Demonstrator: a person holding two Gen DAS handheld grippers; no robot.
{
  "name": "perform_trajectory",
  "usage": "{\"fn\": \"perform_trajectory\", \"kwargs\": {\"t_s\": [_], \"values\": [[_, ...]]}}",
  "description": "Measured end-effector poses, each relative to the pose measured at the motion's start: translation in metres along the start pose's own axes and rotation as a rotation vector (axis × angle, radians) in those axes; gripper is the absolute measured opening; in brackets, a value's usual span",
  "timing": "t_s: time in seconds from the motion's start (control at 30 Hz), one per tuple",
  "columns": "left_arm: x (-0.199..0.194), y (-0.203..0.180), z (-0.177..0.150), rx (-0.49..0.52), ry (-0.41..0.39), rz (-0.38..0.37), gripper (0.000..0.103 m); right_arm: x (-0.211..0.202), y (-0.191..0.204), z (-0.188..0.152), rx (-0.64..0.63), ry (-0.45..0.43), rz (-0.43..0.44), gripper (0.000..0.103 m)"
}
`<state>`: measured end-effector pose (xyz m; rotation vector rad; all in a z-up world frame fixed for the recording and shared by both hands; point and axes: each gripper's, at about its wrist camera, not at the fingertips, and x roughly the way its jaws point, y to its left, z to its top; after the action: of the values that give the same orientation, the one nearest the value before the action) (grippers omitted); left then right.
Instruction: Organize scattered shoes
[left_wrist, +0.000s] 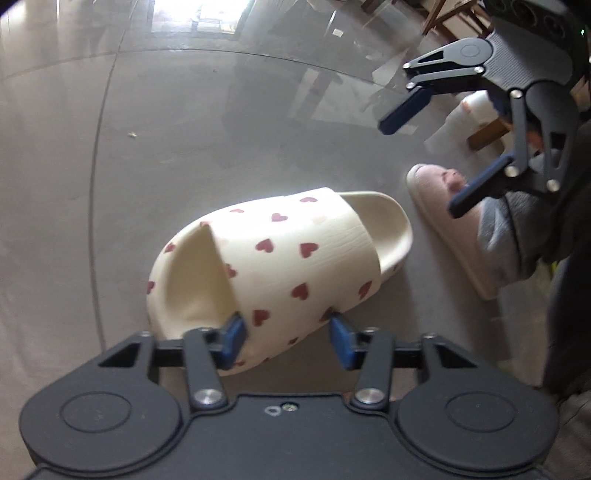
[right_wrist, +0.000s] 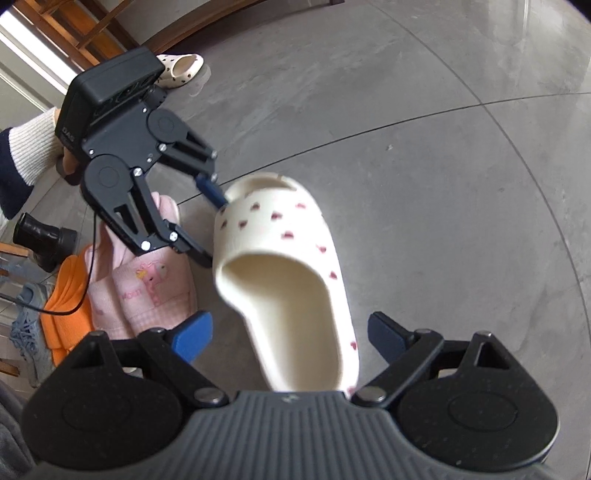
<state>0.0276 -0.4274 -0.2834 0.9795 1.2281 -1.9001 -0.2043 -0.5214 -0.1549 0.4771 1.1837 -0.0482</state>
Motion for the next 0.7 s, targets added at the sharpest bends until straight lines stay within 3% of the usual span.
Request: {"fn": "perform_trajectory", "kwargs": {"t_s": [0.17,0.3,0.37,0.43,0.53,0.63,0.7], "values": [[0.005,-0.013,-0.021,-0.173,-0.148,0.001,0.034,0.006,-0.009,0.005,0.020,-0.013,-0.027,0.093],[0.010,-0.029,-0.049,-0.500,-0.347,0.087,0.034,0.009,-0.011,0.016,-0.024,-0.021,-0.066,0.093],[0.016,-0.053,-0.062,-0.720,-0.460,0.190,0.034,0.006,-0.012,0.022,-0.039,-0.020,-0.062,0.093],[0.030,-0.082,-0.055,-0.756,-0.463,0.298,0.032,0.006,-0.018,0.031,0.003,0.006,-0.031,0.093],[0.036,-0.116,-0.042,-0.669,-0.441,0.443,0.042,0.012,-0.026,0.040,0.100,0.075,0.043,0.093],[0.017,-0.137,-0.046,-0.630,-0.423,0.602,0.046,0.016,-0.024,0.051,0.075,0.065,0.076,0.093],[0.003,-0.144,-0.053,-0.630,-0.419,0.668,0.049,0.023,-0.017,0.061,0.012,0.063,0.082,0.093]]}}
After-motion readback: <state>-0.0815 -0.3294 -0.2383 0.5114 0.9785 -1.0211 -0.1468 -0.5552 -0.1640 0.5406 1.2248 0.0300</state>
